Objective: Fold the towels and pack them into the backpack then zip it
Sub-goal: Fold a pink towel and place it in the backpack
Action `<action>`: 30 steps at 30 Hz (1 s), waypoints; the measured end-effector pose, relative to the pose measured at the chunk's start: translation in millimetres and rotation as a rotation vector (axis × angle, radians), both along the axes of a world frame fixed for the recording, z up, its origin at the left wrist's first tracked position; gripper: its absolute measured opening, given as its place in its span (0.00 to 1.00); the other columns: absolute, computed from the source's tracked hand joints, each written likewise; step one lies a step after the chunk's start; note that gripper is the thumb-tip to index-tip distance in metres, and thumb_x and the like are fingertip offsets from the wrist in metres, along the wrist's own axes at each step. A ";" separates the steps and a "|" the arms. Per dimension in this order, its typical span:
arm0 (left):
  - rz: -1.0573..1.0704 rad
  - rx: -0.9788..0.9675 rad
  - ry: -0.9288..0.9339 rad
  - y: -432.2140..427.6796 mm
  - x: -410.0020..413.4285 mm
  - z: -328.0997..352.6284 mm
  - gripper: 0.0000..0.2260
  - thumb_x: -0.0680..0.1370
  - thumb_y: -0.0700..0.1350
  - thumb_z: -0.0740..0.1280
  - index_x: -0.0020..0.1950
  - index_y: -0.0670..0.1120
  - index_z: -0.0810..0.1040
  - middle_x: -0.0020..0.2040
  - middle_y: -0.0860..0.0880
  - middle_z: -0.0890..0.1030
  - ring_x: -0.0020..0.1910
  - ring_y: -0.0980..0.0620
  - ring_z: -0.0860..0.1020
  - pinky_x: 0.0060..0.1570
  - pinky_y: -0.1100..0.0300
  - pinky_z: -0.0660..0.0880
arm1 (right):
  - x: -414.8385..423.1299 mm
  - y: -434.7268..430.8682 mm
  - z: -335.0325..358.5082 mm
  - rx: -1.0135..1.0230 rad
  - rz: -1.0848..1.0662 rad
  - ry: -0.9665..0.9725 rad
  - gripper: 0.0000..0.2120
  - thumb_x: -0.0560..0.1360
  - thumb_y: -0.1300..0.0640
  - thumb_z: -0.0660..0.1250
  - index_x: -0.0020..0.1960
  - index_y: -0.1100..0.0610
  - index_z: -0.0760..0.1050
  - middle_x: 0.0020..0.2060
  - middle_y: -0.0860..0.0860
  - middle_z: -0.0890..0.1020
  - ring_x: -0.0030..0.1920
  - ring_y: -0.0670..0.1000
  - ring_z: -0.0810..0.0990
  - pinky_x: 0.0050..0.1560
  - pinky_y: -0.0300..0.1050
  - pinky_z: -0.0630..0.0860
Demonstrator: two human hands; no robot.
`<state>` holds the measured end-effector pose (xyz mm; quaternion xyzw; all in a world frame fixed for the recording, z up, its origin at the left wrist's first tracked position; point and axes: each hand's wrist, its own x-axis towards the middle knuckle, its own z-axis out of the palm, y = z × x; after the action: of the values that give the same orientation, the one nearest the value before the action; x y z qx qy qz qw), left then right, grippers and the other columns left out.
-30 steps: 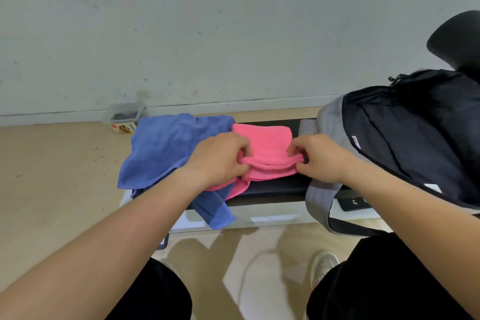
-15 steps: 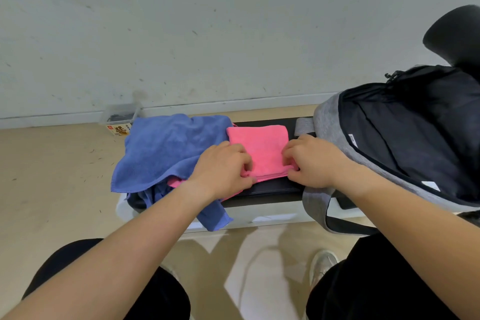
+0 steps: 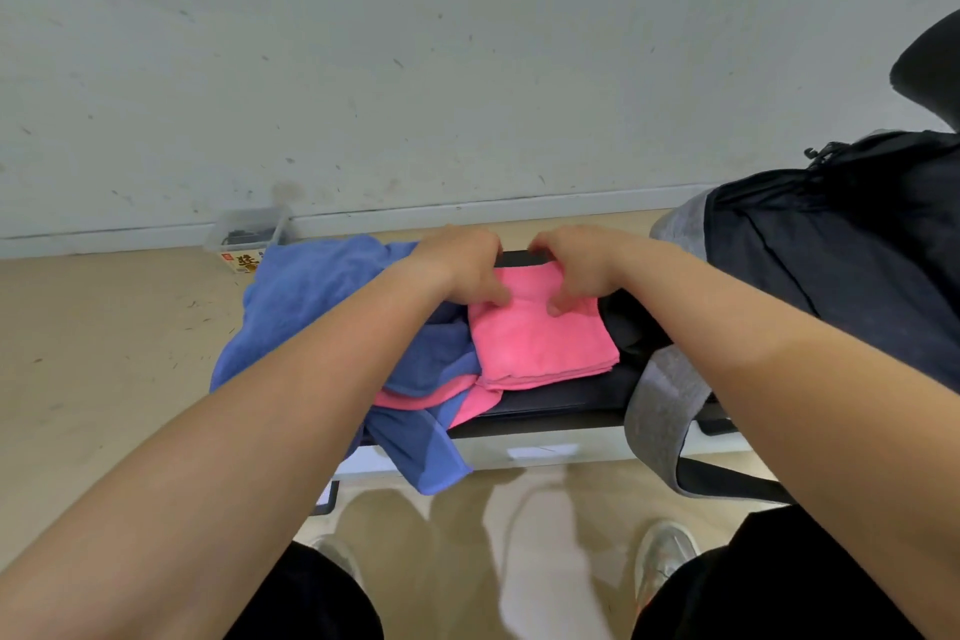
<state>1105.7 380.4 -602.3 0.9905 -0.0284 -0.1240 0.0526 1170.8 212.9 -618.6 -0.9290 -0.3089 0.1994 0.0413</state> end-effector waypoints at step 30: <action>0.091 -0.180 -0.130 -6.8 -32.9 -16.7 0.23 0.71 0.54 0.75 0.62 0.48 0.74 0.56 0.47 0.80 0.55 0.47 0.77 0.50 0.52 0.75 | -54.3 -33.1 1.1 0.152 -0.227 -0.178 0.29 0.66 0.44 0.77 0.63 0.50 0.73 0.56 0.52 0.80 0.56 0.55 0.78 0.49 0.48 0.76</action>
<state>1072.8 373.6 -619.1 0.9880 0.0023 -0.0540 0.1449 1116.4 179.8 -617.5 -0.9661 -0.2187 0.0864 0.1060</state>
